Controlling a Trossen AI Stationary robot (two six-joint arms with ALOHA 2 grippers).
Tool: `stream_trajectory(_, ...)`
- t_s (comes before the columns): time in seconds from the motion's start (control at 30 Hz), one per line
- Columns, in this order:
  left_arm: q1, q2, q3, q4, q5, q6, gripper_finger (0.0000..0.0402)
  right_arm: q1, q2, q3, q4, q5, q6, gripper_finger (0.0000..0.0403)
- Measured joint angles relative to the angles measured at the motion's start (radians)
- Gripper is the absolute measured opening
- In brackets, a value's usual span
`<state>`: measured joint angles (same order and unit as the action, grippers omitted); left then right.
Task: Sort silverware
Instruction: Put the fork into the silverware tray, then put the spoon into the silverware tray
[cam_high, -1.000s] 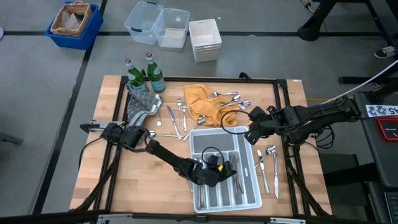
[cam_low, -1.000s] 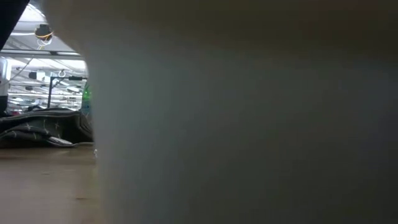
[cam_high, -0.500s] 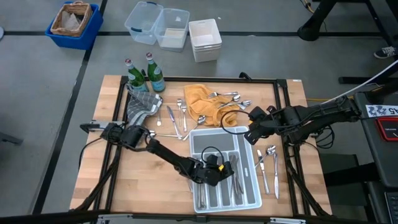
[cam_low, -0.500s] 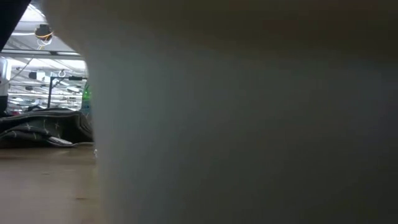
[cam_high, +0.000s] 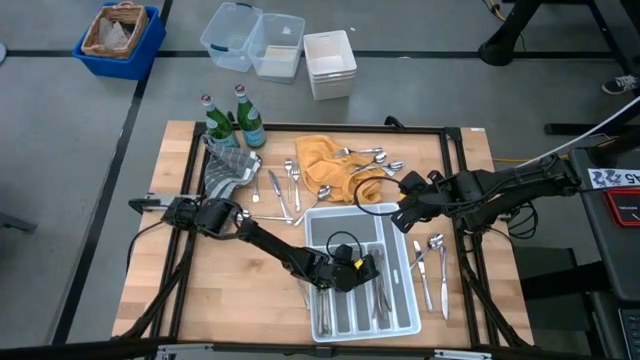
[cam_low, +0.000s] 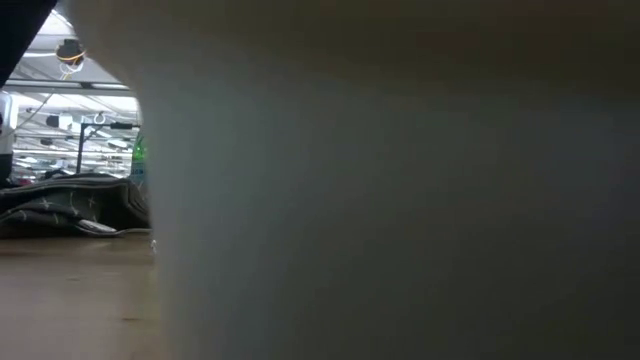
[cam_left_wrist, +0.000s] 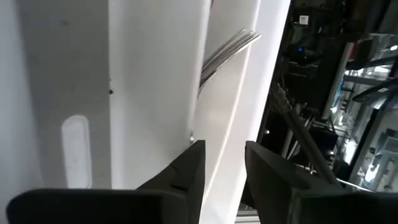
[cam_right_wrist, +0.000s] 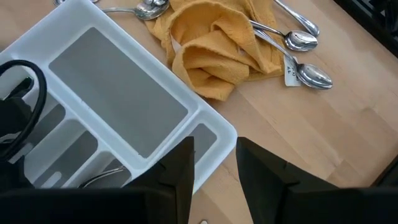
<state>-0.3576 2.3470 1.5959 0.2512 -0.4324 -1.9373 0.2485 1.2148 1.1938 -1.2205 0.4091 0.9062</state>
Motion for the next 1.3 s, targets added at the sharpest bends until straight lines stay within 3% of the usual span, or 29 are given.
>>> stream_trajectory(0.33, 0.023, -0.002, -0.003, 0.121, 0.025, 0.022, 0.0093, 0.000, 0.000, 0.000, -0.009, -0.097, -0.024, 0.0122)
stream_trajectory(0.53, 0.047, -0.018, -0.003, 0.161, 0.165, 0.151, 0.0078, 0.001, 0.000, -0.020, -0.010, -0.166, 0.014, 0.0122)
stream_trajectory(0.83, 0.065, -0.109, -0.001, 0.128, 0.195, 0.390, 0.0067, 0.010, 0.000, -0.113, -0.013, -0.236, 0.163, 0.0122)
stream_trajectory(1.0, 0.073, -0.187, -0.001, -0.115, 0.236, 0.508, 0.0067, 0.040, 0.000, -0.126, -0.014, -0.243, 0.263, 0.0122)
stream_trajectory(1.3, 0.077, -0.418, -0.002, -0.836, 0.246, 0.724, 0.0067, 0.156, 0.000, -0.165, -0.003, -0.202, 0.600, 0.0122)
